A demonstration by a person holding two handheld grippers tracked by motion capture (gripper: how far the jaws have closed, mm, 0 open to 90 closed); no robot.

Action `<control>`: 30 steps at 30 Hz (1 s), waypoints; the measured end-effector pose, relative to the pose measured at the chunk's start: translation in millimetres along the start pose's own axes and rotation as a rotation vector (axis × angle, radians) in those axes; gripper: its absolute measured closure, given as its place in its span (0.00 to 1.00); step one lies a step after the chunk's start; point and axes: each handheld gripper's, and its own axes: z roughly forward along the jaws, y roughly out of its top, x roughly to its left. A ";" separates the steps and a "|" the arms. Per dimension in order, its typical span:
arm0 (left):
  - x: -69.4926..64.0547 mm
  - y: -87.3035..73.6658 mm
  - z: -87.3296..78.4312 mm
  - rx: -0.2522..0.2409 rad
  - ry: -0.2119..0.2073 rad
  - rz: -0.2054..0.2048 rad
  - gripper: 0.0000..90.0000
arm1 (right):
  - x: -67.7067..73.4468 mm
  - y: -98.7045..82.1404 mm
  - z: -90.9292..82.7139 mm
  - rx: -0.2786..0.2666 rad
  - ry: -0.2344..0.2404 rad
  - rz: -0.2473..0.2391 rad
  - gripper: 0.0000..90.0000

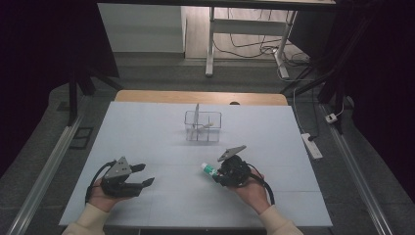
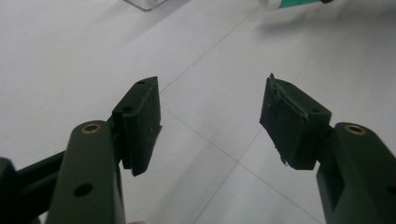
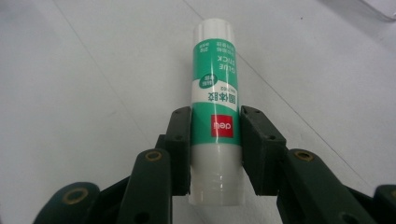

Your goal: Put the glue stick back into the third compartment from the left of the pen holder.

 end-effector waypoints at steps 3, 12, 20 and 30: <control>-4.1 4.0 1.3 -0.001 0.002 0.024 0.42 | -4.3 -1.0 -5.4 -0.028 0.044 0.022 0.72; -19.6 25.4 14.9 0.009 -0.019 0.098 0.42 | -6.2 0.0 -10.0 -0.067 0.129 0.025 0.72; -30.3 44.7 33.0 0.019 -0.045 0.139 0.41 | -3.3 3.0 -10.1 -0.077 0.152 0.009 0.72; -47.1 68.0 61.0 0.055 -0.079 0.235 0.37 | 0.0 4.8 -7.3 -0.076 0.172 -0.007 0.72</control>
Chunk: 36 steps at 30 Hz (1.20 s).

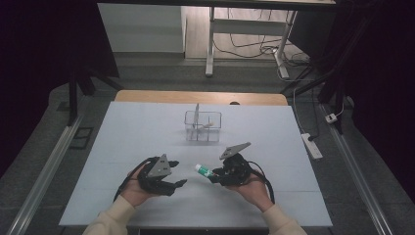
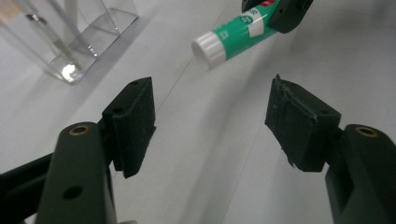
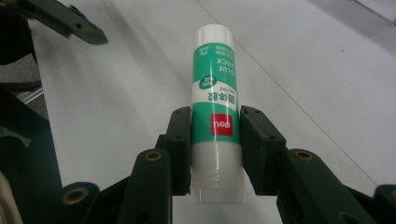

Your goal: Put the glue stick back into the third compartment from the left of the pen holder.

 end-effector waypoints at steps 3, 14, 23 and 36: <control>-2.1 8.7 8.4 0.013 -0.008 0.036 0.37 | 0.9 1.0 0.5 0.000 0.007 -0.005 0.72; -10.9 28.4 31.7 0.075 0.010 0.148 0.37 | 2.4 3.7 0.9 0.009 0.034 -0.012 0.72; -15.8 29.4 41.9 0.119 0.018 0.211 0.42 | 6.1 6.4 3.5 0.026 0.063 -0.012 0.72; -20.4 25.7 49.9 0.211 -0.010 0.286 0.66 | 6.8 9.1 -0.3 -0.010 0.083 0.005 0.71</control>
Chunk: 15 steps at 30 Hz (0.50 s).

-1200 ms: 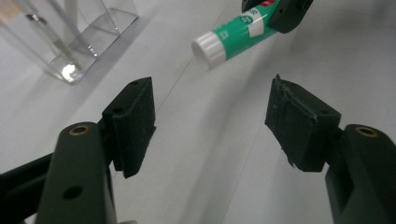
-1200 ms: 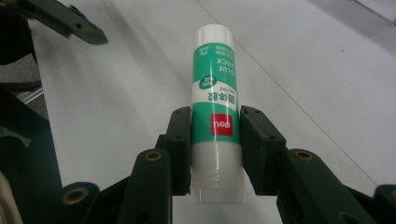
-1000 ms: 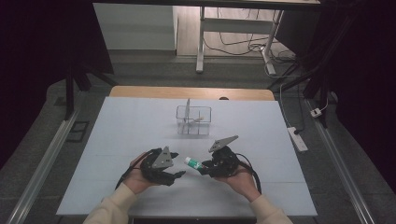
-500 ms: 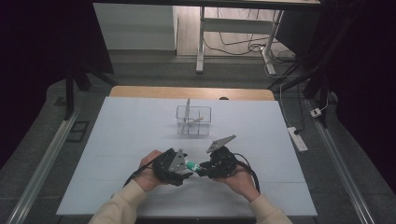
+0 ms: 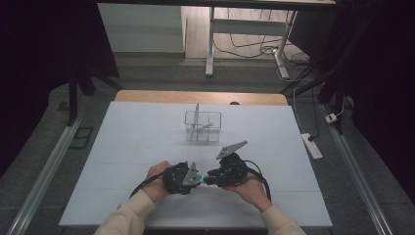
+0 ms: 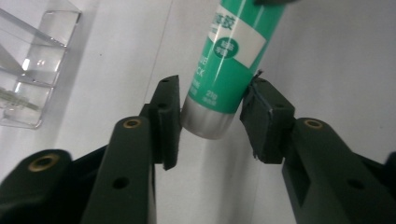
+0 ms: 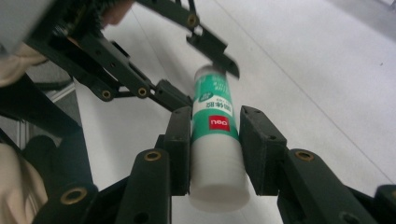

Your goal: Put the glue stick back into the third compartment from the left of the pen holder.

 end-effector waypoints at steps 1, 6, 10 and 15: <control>-0.5 -0.3 0.1 -0.011 -0.006 -0.007 0.68 | -0.2 0.2 -1.3 -0.015 0.001 0.003 0.71; -0.5 -1.1 -2.2 -0.052 -0.031 -0.008 0.73 | -3.3 0.6 -9.0 -0.095 -0.016 0.021 0.64; 2.3 -4.4 -2.3 -0.057 -0.034 -0.023 0.74 | -5.8 -0.7 -11.4 -0.133 -0.023 0.036 0.58; 7.6 -9.7 -6.0 -0.084 -0.017 -0.062 0.74 | -7.5 -1.7 -19.0 -0.222 -0.061 0.035 0.51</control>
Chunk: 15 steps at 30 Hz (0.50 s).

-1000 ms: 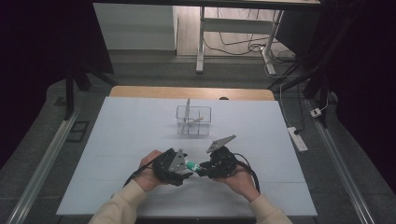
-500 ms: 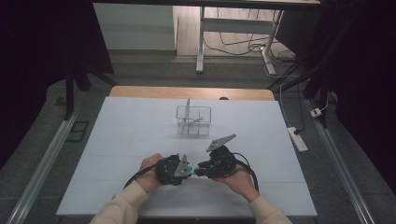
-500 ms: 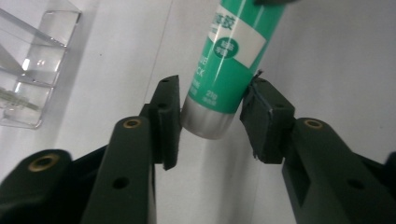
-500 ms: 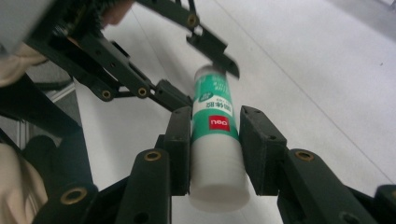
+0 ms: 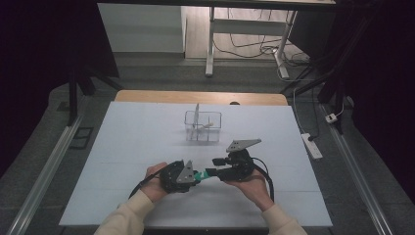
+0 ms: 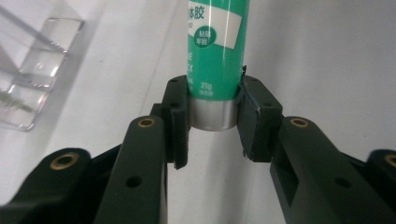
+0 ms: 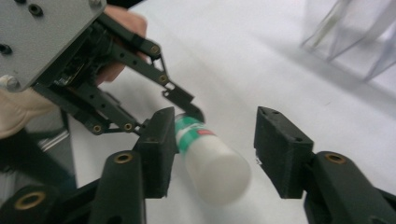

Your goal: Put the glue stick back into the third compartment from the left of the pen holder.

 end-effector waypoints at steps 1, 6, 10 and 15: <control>1.6 -1.1 -1.3 -0.007 0.002 -0.013 0.74 | -0.3 0.0 -2.2 -0.022 -0.007 -0.003 0.49; 9.5 -7.3 -6.8 -0.047 0.027 -0.078 0.74 | -2.0 -2.5 -12.4 -0.113 -0.046 -0.009 0.44; 14.5 -10.7 -10.7 -0.069 0.039 -0.117 0.74 | -2.8 -7.1 -13.7 -0.122 -0.064 -0.018 0.40; 15.5 -10.8 -11.4 -0.092 0.039 -0.144 0.74 | -3.3 -11.0 -8.1 -0.125 -0.058 -0.020 0.39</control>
